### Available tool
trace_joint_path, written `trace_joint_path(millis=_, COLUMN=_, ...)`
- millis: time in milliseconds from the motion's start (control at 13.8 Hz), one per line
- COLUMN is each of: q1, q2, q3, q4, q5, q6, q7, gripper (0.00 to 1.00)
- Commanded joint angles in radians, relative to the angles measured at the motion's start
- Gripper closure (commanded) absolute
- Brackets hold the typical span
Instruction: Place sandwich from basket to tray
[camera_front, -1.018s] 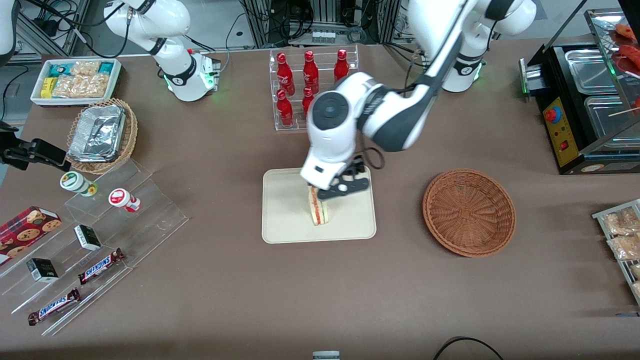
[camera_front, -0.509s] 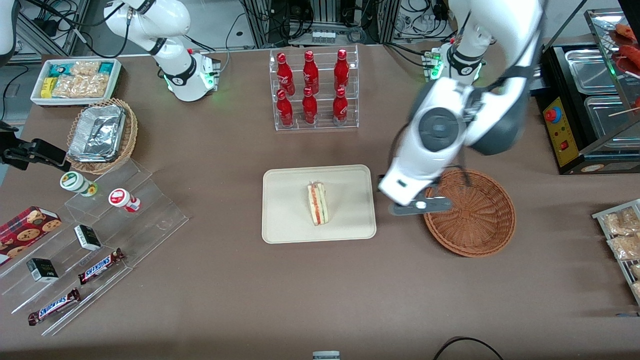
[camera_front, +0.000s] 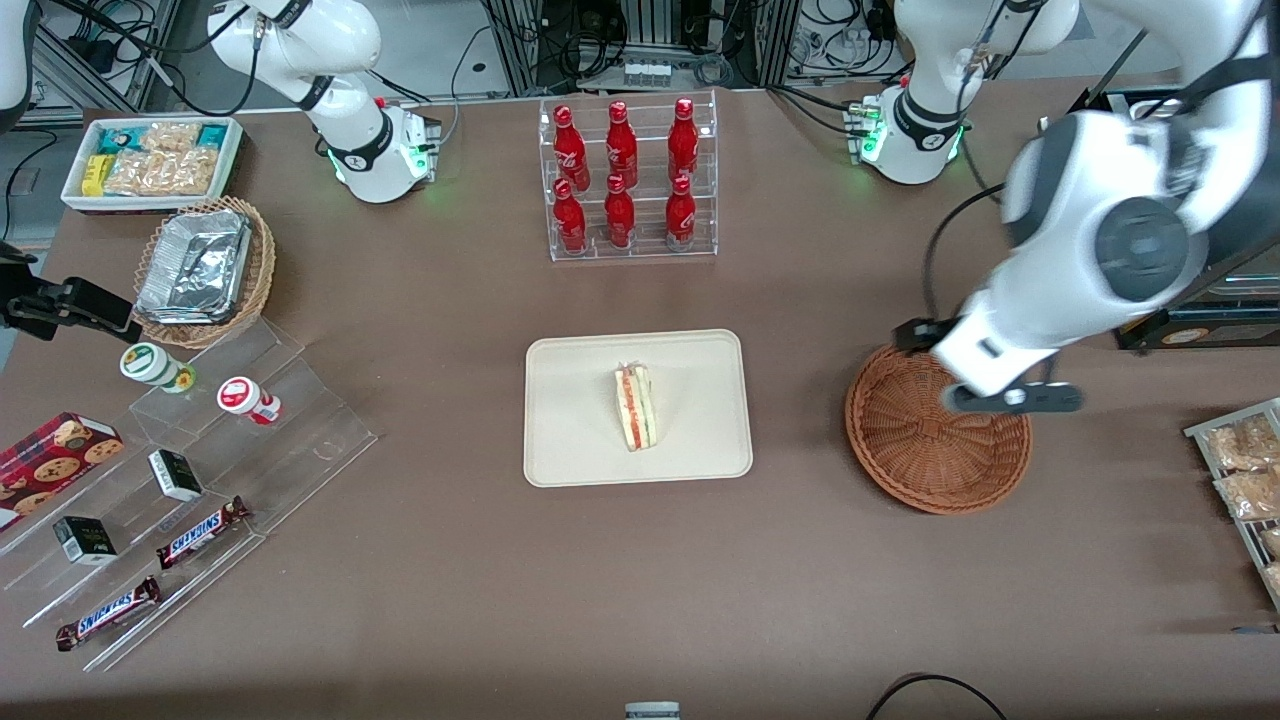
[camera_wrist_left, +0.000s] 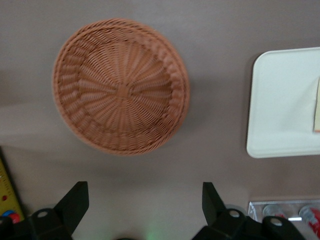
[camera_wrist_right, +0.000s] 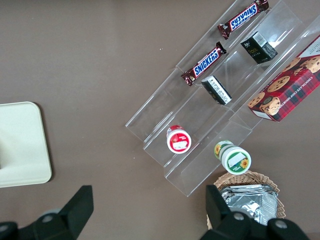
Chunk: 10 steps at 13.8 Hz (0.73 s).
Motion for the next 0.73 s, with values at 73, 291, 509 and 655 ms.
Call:
trace_joint_path(millis=73, q1=0.219, q2=-0.094, q3=-0.142, q4=-0.020, q5=-0.018, q6=-0.103, q7=0.125, gripper=0.00)
trace_joint_path(millis=291, q1=0.235, q2=-0.123, q3=-0.136, q4=0.008, q5=-0.001, q6=-0.170, q7=0.178, gripper=0.00)
trace_joint_path(millis=509, q1=0.256, q2=-0.146, q3=-0.136, q4=0.012, q5=0.005, q6=-0.181, q7=0.178, gripper=0.00)
trace_joint_path(millis=655, q1=0.261, q2=-0.157, q3=-0.135, q4=0.012, q5=0.005, q6=-0.181, q7=0.176, gripper=0.00)
